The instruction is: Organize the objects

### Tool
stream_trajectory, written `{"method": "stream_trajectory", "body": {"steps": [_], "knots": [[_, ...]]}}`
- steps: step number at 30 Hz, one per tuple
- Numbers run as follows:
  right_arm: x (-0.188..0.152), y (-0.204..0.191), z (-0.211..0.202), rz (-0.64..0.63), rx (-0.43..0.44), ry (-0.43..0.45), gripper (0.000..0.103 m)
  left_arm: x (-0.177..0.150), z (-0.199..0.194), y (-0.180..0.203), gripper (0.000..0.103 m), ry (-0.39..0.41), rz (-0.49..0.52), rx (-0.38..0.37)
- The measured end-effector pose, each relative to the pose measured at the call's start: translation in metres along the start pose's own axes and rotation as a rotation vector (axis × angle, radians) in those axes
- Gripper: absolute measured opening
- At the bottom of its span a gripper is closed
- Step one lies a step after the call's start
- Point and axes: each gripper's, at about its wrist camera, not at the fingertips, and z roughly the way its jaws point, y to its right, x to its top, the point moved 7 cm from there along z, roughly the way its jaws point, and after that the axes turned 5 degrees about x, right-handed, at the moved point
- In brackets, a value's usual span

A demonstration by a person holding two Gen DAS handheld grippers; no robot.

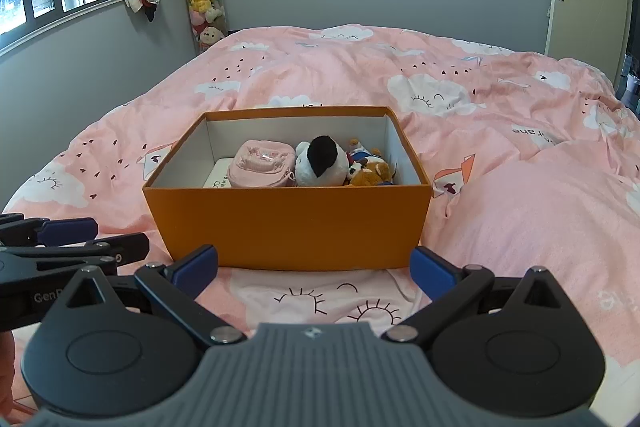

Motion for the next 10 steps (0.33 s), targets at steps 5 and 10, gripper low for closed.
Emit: {"method": "stream_trajectory", "body": {"steps": [5,10], "knots": [[-0.0002,-0.0003,0.0,0.0,0.0,0.0,0.102,0.002,-0.0009,0.0006,0.064,0.004,0.005,-0.003],[-0.0018,-0.0006,0.0009,-0.001,0.001,-0.004,0.102,0.0019,-0.001,0.0007,0.064,0.003,0.004,-0.002]]}}
